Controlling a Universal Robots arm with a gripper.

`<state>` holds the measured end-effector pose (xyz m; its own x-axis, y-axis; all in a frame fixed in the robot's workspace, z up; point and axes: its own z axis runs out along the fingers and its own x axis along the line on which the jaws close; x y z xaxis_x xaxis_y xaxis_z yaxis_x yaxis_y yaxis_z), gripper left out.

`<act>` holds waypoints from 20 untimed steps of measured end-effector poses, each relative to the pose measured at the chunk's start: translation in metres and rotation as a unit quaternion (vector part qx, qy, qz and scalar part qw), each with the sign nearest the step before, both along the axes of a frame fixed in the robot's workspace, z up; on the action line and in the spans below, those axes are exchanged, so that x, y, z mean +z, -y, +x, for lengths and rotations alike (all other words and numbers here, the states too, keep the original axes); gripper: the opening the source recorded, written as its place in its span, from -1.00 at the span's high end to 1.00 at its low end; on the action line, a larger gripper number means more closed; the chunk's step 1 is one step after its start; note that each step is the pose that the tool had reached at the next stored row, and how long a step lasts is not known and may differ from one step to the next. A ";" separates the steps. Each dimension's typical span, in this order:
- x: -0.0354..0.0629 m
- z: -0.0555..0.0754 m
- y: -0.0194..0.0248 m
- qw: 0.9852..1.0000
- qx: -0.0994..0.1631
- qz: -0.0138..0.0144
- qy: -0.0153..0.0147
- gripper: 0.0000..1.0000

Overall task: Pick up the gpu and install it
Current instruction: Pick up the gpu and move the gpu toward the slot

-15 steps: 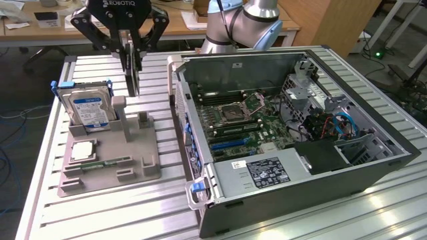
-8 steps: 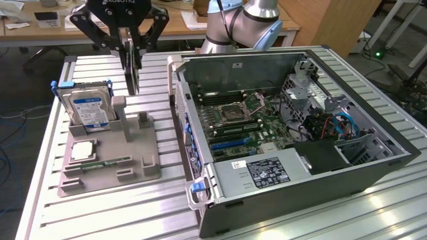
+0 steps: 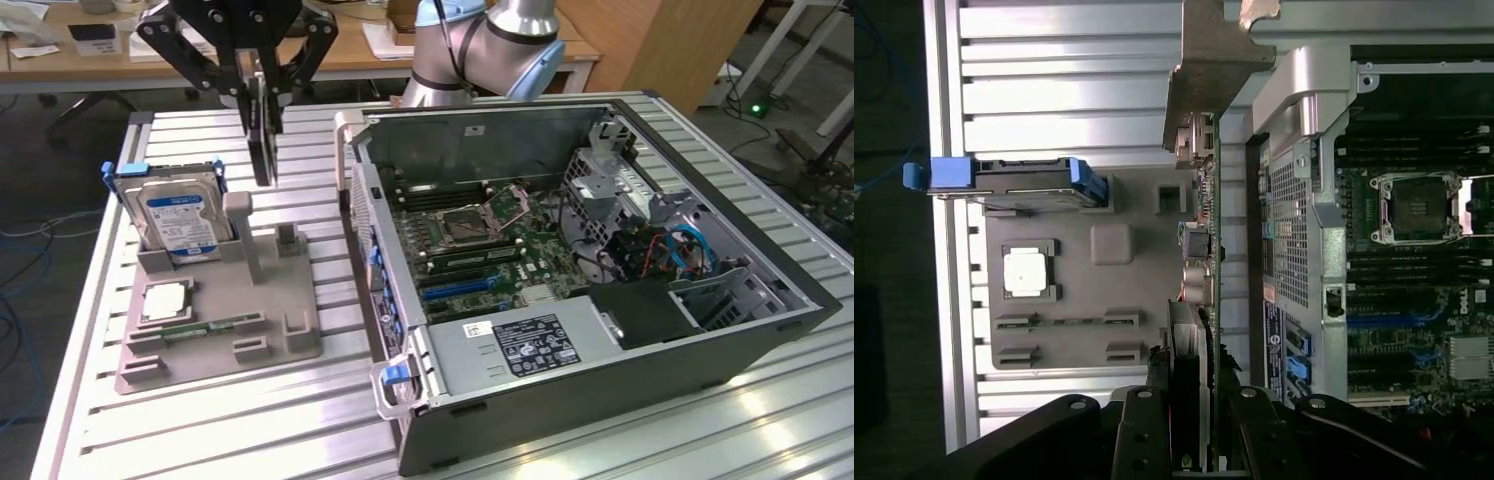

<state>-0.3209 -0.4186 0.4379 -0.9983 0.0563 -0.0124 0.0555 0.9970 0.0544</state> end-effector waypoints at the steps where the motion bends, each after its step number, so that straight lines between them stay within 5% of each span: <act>1: 0.0006 0.000 0.0000 1.000 0.000 0.000 0.000 0.45; 20: 0.0038 0.010 0.0000 1.000 0.000 0.000 0.000 0.45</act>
